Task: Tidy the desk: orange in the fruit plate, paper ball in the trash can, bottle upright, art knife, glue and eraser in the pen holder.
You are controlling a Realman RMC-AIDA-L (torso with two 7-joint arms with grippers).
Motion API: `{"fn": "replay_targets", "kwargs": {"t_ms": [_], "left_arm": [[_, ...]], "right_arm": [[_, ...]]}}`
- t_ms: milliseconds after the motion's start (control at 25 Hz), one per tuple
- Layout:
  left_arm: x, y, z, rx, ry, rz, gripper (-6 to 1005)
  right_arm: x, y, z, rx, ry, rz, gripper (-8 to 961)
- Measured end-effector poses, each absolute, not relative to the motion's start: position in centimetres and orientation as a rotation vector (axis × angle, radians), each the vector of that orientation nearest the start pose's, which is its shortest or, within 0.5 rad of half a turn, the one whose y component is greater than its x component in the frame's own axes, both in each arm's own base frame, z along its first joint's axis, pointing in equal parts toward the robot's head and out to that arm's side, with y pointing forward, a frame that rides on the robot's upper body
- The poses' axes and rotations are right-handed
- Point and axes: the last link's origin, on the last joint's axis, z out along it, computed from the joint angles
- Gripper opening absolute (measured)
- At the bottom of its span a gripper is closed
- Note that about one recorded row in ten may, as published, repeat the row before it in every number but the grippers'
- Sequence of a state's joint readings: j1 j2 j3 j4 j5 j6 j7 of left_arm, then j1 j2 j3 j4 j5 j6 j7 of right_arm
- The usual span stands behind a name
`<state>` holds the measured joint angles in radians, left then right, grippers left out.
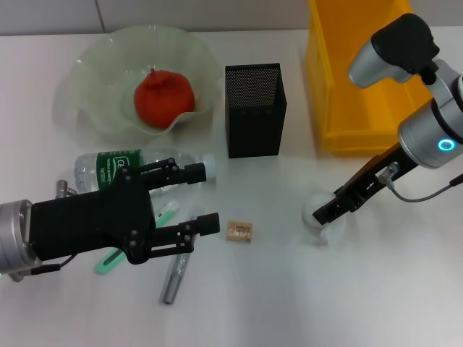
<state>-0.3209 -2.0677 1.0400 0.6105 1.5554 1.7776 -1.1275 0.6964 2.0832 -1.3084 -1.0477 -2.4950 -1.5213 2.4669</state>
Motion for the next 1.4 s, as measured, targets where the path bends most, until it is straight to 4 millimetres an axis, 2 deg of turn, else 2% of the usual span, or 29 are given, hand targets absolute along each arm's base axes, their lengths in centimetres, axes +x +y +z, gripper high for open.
{"fn": "replay_targets", "kwargs": {"t_ms": [320, 400, 440, 480, 520, 560, 600, 680, 720, 840, 880, 920, 960, 1000, 1040, 1080, 1120, 1280, 1400], "left_arm": [[-25.4, 25.5, -1.1, -2.771, -0.361, -1.149, 728], [-25.4, 25.5, -1.1, -2.770, -0.360, -1.149, 729], [-25.4, 25.5, -1.1, -2.769, -0.360, -1.149, 729], [-25.4, 25.5, -1.1, -2.767, -0.361, -1.146, 729], [-25.4, 25.5, -1.1, -2.767, -0.361, -1.146, 729], [-25.4, 25.6, -1.1, -2.767, -0.360, -1.144, 729], [-25.4, 25.6, -1.2, -2.766, -0.360, -1.142, 729], [-25.4, 25.7, -1.2, -2.767, -0.358, -1.139, 729], [-25.4, 25.7, -1.2, -2.767, -0.358, -1.139, 729], [-25.4, 25.7, -1.2, -2.766, -0.359, -1.138, 729], [-25.4, 25.7, -1.2, -2.766, -0.358, -1.138, 729], [-25.4, 25.8, -1.3, -2.766, -0.358, -1.137, 729], [-25.4, 25.8, -1.3, -2.765, -0.358, -1.136, 728], [-25.3, 25.8, -1.3, -2.765, -0.358, -1.135, 728], [-25.3, 25.8, -1.3, -2.765, -0.357, -1.135, 728], [-25.3, 25.9, -1.3, -2.765, -0.357, -1.134, 728], [-25.3, 25.9, -1.3, -2.765, -0.357, -1.134, 728], [-25.3, 25.9, -1.3, -2.764, -0.359, -1.133, 729], [-25.3, 25.9, -1.3, -2.764, -0.359, -1.133, 729]], "right_arm": [[19.0, 35.8, -2.3, -2.720, 1.051, -0.396, 518], [18.7, 35.5, -2.1, -2.741, 1.035, -0.324, 470], [18.5, 35.3, -1.9, -2.762, 1.022, -0.274, 463], [18.0, 34.9, -1.5, -2.812, 0.984, -0.125, 456], [18.0, 34.9, -1.5, -2.812, 0.984, -0.125, 448], [17.6, 34.5, -0.8, -2.853, 0.949, 0.062, 441], [17.6, 34.5, -0.8, -2.853, 0.949, 0.062, 441], [17.7, 33.8, 0.4, -2.865, 0.906, 0.349, 442], [17.7, 33.8, 0.4, -2.865, 0.906, 0.349, 442], [18.8, 33.1, 1.5, -2.813, 0.846, 0.630, 442], [19.8, 32.7, 2.0, -2.759, 0.801, 0.785, 442], [19.8, 32.7, 2.0, -2.759, 0.801, 0.785, 442], [21.0, 32.3, 2.8, -2.659, 0.744, 0.958, 442], [21.0, 32.3, 2.8, -2.659, 0.744, 0.958, 442], [21.7, 32.2, 3.3, -2.593, 0.718, 1.031, 442], [23.2, 32.1, 4.4, -2.470, 0.663, 1.109, 442], [23.2, 32.1, 4.4, -2.470, 0.663, 1.109, 442], [26.1, 32.4, 6.5, -2.267, 0.601, 1.120, 441], [26.9, 32.8, 7.0, -2.213, 0.605, 1.085, 441]]}}
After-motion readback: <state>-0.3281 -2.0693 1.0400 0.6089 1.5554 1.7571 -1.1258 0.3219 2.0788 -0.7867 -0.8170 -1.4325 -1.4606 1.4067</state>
